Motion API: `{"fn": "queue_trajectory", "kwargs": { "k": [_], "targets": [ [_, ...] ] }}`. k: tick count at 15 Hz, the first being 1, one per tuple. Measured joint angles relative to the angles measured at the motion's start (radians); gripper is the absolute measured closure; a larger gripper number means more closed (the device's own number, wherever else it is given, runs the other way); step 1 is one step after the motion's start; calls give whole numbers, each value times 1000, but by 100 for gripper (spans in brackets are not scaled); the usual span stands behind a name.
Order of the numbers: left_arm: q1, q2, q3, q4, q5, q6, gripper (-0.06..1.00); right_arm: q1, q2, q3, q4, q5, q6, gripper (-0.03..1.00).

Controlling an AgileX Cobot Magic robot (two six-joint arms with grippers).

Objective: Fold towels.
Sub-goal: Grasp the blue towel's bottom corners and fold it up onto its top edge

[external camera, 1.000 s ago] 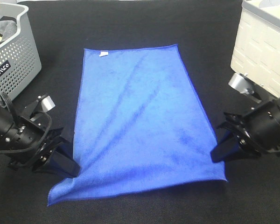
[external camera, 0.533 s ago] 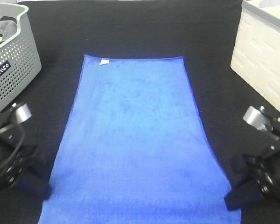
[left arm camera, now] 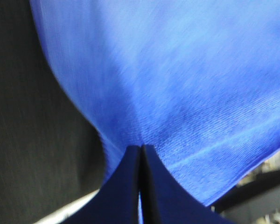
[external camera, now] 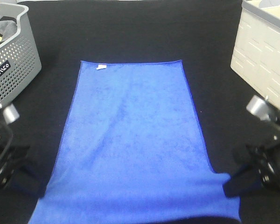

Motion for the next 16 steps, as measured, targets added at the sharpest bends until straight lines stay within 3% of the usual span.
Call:
{"fn": "queue_trajectory", "kwargs": {
  "k": [3, 6, 11, 15, 16],
  "targets": [
    [0, 90, -234, 127, -7, -128, 94, 0, 109, -193, -8, 20, 10, 97],
    [0, 258, -488, 177, -7, -168, 94, 0, 300, -447, -38, 22, 40, 97],
    [0, 556, -1032, 293, -6, -274, 94, 0, 626, -954, -138, 48, 155, 97],
    [0, 773, -1361, 392, -31, -340, 94, 0, 850, -1330, -259, 52, 228, 97],
    [0, 773, -1361, 392, -31, -340, 94, 0, 850, -1330, -259, 52, 228, 97]
  ]
}}
